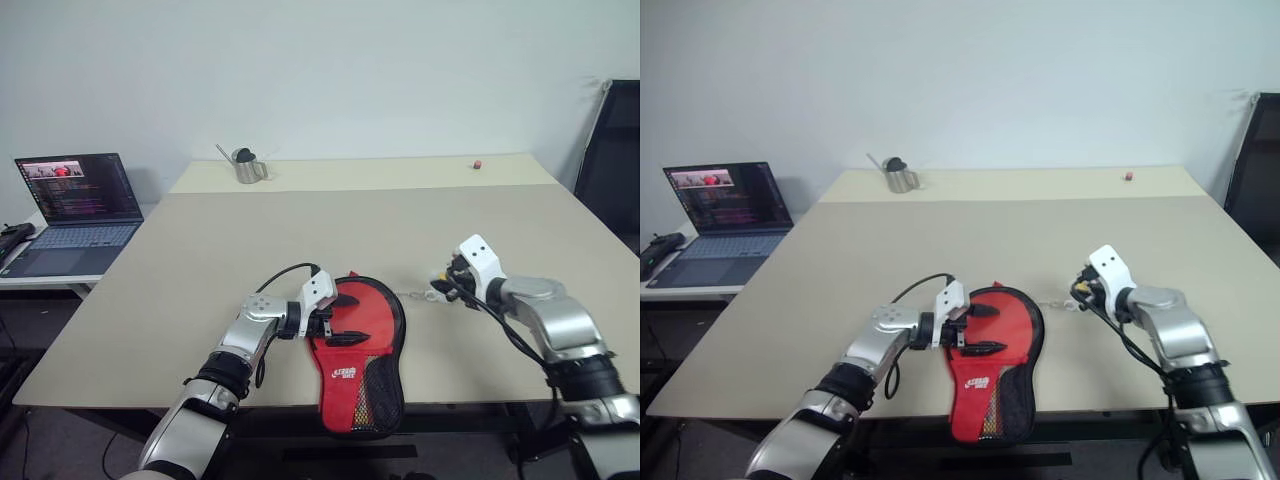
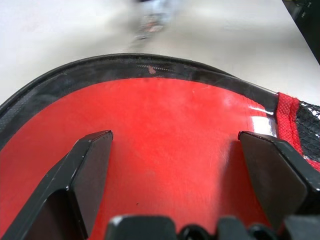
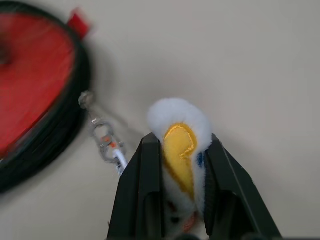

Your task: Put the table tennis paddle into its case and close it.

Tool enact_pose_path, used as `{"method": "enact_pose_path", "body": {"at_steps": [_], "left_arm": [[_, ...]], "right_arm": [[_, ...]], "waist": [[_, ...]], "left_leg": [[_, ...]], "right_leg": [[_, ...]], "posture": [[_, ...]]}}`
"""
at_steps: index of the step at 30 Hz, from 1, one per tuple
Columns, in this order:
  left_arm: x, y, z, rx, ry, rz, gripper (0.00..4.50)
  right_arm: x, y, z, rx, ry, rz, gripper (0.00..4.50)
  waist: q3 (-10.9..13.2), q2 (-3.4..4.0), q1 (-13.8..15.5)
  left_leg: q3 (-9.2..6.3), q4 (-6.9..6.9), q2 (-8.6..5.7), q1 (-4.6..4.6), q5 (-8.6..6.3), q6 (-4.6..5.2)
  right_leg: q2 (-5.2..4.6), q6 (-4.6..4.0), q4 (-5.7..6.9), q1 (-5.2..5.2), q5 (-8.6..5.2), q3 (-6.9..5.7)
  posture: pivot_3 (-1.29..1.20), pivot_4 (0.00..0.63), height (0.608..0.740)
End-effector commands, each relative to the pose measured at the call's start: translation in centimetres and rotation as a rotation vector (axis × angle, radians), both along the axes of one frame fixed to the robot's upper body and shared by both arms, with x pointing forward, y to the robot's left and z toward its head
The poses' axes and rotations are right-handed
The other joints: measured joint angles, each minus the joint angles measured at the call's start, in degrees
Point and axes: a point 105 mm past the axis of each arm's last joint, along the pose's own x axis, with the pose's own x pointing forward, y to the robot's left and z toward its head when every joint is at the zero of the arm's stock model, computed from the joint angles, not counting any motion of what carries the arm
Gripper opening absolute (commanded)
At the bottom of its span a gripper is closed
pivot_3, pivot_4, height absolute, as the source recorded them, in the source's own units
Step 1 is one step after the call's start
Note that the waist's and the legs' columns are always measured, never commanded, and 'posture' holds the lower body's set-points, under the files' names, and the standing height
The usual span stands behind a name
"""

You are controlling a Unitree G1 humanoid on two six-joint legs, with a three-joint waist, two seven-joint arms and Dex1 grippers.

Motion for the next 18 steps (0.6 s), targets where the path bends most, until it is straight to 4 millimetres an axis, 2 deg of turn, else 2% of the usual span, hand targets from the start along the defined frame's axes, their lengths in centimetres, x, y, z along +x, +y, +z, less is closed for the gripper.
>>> {"method": "enact_pose_path", "body": {"at_steps": [1,8,14,18], "left_arm": [[-0.8,1.2,-4.0,0.115,0.108,0.041,4.38],[-0.5,1.1,-3.8,0.115,0.097,0.037,4.38],[-0.4,1.1,-3.7,0.115,0.093,0.039,4.38],[-0.4,0.9,-3.8,0.114,0.093,0.038,4.38]], "right_arm": [[-2.6,-1.1,2.0,-0.01,0.017,0.037,0.53],[-7.4,-0.5,1.4,-0.012,0.148,0.173,0.52],[-12.1,1.6,0.5,0.032,0.267,0.314,0.52],[-13.9,2.3,-0.2,0.05,0.315,0.355,0.52]], "waist": [[0.0,0.0,0.3],[0.0,-0.06,1.3],[0.1,-0.1,2.1],[0.1,-0.13,2.6]], "left_leg": [[-0.02,0.0,0.01,-0.03,0.0,0.0],[-0.02,-0.01,0.01,-0.08,-0.13,0.2],[-0.02,-0.03,-0.04,-0.14,-0.29,0.3],[0.0,-0.02,-0.06,-0.15,-0.41,0.34]], "right_leg": [[0.0,0.01,-0.14,0.05,0.0,-0.06],[-0.03,0.2,-0.67,0.3,0.02,-0.19],[-0.12,0.3,-0.78,0.3,-0.07,-0.19],[-0.14,0.39,-0.86,0.33,-0.13,-0.21]], "posture": [[0.0,0.15,0.74],[0.0,0.15,0.74],[0.0,0.15,0.74],[0.0,0.15,0.74]]}}
